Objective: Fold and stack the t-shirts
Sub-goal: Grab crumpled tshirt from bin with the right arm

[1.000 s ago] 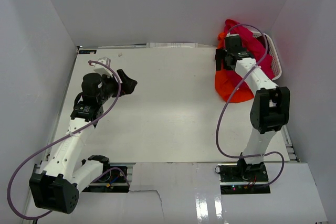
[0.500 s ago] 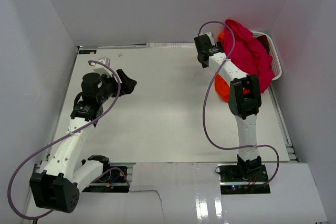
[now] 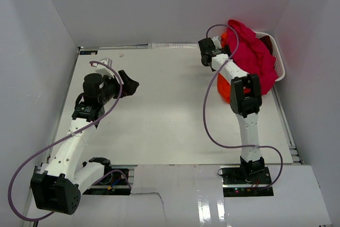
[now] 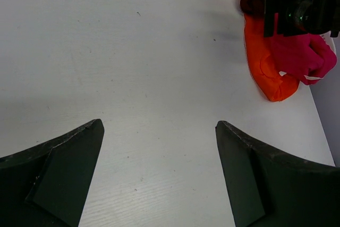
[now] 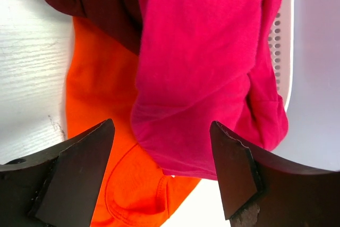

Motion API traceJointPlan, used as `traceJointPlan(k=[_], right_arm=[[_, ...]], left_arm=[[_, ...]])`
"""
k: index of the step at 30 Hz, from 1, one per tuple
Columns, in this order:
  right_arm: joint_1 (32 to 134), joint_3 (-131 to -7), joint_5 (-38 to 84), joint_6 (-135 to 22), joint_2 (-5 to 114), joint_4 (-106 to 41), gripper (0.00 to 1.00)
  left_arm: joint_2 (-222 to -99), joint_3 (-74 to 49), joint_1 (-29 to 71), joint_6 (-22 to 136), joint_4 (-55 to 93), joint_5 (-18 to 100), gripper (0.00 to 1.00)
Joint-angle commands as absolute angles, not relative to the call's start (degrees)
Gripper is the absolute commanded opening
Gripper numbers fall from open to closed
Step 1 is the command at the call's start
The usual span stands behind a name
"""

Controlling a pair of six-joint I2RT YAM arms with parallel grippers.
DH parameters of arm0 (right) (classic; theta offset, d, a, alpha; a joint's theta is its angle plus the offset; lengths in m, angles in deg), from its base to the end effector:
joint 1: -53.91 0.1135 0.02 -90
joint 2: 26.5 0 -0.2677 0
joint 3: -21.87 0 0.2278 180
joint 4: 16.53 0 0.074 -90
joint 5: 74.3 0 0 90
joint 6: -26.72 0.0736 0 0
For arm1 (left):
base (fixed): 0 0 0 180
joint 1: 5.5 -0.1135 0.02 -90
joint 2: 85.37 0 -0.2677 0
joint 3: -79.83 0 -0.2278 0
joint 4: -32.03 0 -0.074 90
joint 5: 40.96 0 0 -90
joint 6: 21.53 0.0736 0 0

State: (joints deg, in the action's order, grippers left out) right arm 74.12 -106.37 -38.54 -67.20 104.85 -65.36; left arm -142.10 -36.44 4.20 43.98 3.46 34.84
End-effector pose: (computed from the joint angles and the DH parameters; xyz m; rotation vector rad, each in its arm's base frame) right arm 0.4865 0.1155 0.2100 -0.0791 2.2136 -0.9993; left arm 0.2280 -0.0573 0.3116 -0.0886 1.9868 -0.6320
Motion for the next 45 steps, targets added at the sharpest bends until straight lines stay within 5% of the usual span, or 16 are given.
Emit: traceJointPlan(k=[1,10,22,28,40,45], right_arm=[[73.95,-109.94,-40.38,-67.49,106.03,-65.46,0.79],[73.51,-111.79,-45.38,-69.25,108.85,-62.92,0.75],[72.46,-111.7,-47.41,-70.22,109.73,-61.33,0.56],[72.37,-112.4,-47.85,-70.31,109.38,-60.98,0.08],[79.64,-130.24,-51.18,-84.7,97.61,-58.01,0.08],[90.8,-118.65,-51.2,-99.12,81.97,-39.8,0.08]], left_arm=[[-141.44,-35.77,3.82,43.86,4.28,34.1,0.98],[-141.18,-35.95,3.82,43.95,4.11,34.19,0.98],[-141.62,-35.95,3.82,43.95,3.93,34.19,0.98],[-141.35,-36.04,3.82,43.95,3.84,34.45,0.98],[-141.35,-36.04,3.82,43.86,3.93,34.28,0.98],[-141.27,-36.04,3.73,43.77,4.02,34.01,0.98]])
